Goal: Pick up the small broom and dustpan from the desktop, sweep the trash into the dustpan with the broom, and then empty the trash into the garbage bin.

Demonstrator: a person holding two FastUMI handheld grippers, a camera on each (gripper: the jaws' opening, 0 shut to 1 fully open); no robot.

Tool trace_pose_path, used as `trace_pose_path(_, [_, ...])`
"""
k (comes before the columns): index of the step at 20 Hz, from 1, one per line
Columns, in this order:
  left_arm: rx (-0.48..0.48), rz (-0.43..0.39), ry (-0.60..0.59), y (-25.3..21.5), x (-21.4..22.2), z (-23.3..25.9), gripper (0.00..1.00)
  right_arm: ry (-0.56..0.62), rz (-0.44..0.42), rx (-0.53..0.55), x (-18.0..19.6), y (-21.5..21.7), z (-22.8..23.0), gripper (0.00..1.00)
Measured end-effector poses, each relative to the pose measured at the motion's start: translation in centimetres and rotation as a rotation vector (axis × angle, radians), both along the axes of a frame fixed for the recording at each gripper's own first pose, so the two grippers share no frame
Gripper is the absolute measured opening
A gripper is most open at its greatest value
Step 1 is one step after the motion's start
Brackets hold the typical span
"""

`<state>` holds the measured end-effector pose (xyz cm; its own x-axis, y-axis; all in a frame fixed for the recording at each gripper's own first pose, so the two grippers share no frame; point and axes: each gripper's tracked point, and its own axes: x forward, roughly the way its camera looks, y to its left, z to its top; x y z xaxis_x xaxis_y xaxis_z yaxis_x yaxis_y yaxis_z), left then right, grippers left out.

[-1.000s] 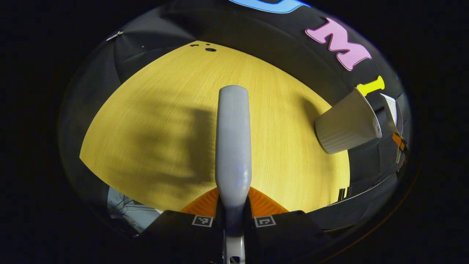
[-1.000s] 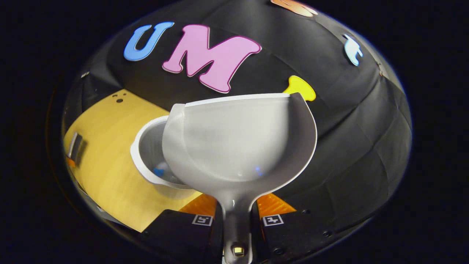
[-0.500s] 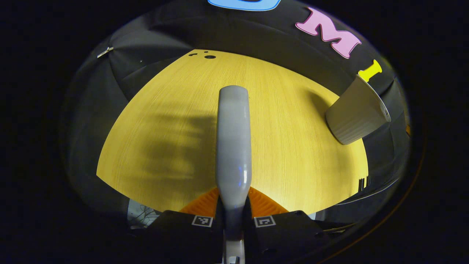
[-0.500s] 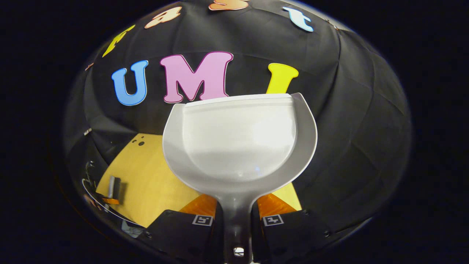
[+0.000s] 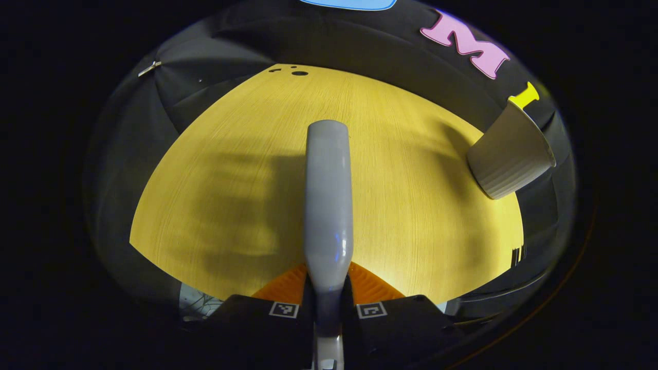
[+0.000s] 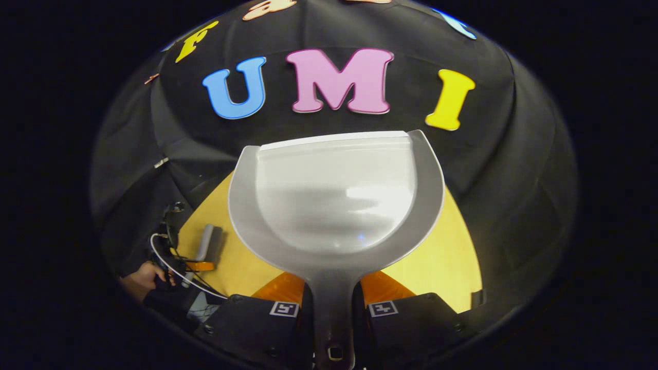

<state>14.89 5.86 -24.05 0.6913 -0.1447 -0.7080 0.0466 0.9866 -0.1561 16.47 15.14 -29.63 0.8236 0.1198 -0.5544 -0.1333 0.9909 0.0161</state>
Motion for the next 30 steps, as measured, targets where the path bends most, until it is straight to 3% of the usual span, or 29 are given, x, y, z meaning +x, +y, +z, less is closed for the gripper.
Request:
trace_pose_path(5, [0.071,-0.021,0.004,1.4,1.5,0.3,0.27,0.111,0.119,0.076,1.7,7.2,-4.9,0.34])
trace_pose_path(9, [0.095,-0.032,0.024,1.5,2.0,0.5,0.26,0.23,0.152,0.113,3.4,10.4,-10.3,0.34])
trace_pose_path(14, [0.115,-0.03,0.074,1.6,2.7,-0.2,0.3,0.367,0.135,0.072,3.5,12.1,-19.2,0.34])
trace_pose_path(15, [0.132,-0.035,0.081,1.7,2.7,0.0,0.27,0.402,0.131,0.076,3.5,12.4,-20.4,0.34])
trace_pose_path(19, [0.215,-0.057,0.108,2.2,2.5,0.5,0.27,0.496,0.04,0.065,3.4,11.1,-24.4,0.34])
trace_pose_path(23, [0.26,-0.106,0.134,2.5,2.7,0.7,0.27,0.528,-0.053,0.112,4.9,11.3,-24.9,0.35])
trace_pose_path(28, [0.302,-0.125,0.146,2.5,2.9,1.7,0.31,0.541,-0.088,0.098,5.2,11.1,-25.4,0.36])
trace_pose_path(29, [0.313,-0.122,0.148,2.2,3.0,1.5,0.28,0.554,-0.086,0.094,5.1,11.1,-25.6,0.28])
trace_pose_path(30, [0.32,-0.121,0.148,2.1,3.0,1.6,0.28,0.566,-0.083,0.093,5.1,11.2,-25.9,0.37])
